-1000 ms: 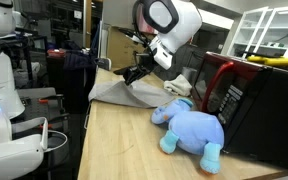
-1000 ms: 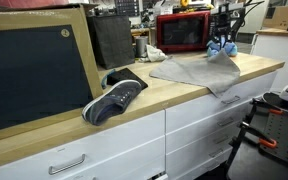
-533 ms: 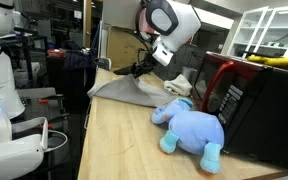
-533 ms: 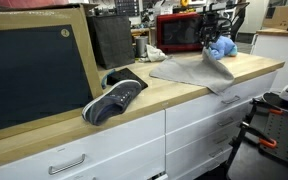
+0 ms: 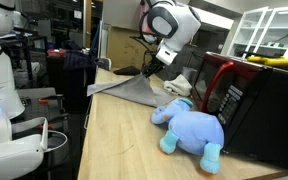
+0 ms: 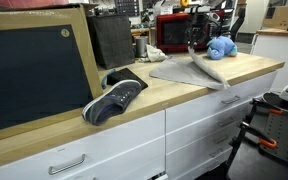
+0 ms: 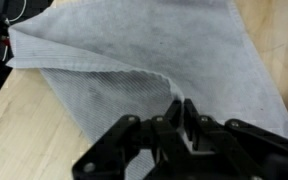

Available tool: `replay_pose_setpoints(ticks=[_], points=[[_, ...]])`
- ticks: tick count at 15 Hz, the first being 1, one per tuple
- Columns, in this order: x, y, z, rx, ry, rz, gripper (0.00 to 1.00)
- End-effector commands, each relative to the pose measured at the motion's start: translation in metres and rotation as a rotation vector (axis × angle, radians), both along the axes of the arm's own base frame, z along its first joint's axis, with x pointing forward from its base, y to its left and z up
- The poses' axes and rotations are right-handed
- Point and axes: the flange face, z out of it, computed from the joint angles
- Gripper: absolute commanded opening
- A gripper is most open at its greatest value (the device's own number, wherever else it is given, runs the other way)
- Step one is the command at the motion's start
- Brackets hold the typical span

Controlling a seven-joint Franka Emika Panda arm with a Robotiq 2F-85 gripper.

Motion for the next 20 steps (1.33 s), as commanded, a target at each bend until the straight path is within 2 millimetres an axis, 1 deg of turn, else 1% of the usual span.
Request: replay_pose_setpoints(ticks=[1,5,8,10,13,16,18,19,20], points=[[0.034,0.000,0.005,0.009,-0.015,-0.121,0.02],[0.065,0.002,0.011,0.019,-0.040,-0.235,0.02],[0.084,0.000,0.006,-0.005,-0.050,-0.308,0.02],[0.095,-0.008,-0.006,-0.037,-0.052,-0.350,0.02],[0.110,-0.026,-0.028,-0.084,-0.053,-0.420,0.02],[0.122,-0.039,-0.049,-0.110,-0.047,-0.475,0.02],[0.128,-0.046,-0.057,-0.120,-0.046,-0.500,0.02],[0.130,-0.047,-0.059,-0.124,-0.046,-0.499,0.33],[0.130,-0.049,-0.059,-0.122,-0.049,-0.496,0.36]])
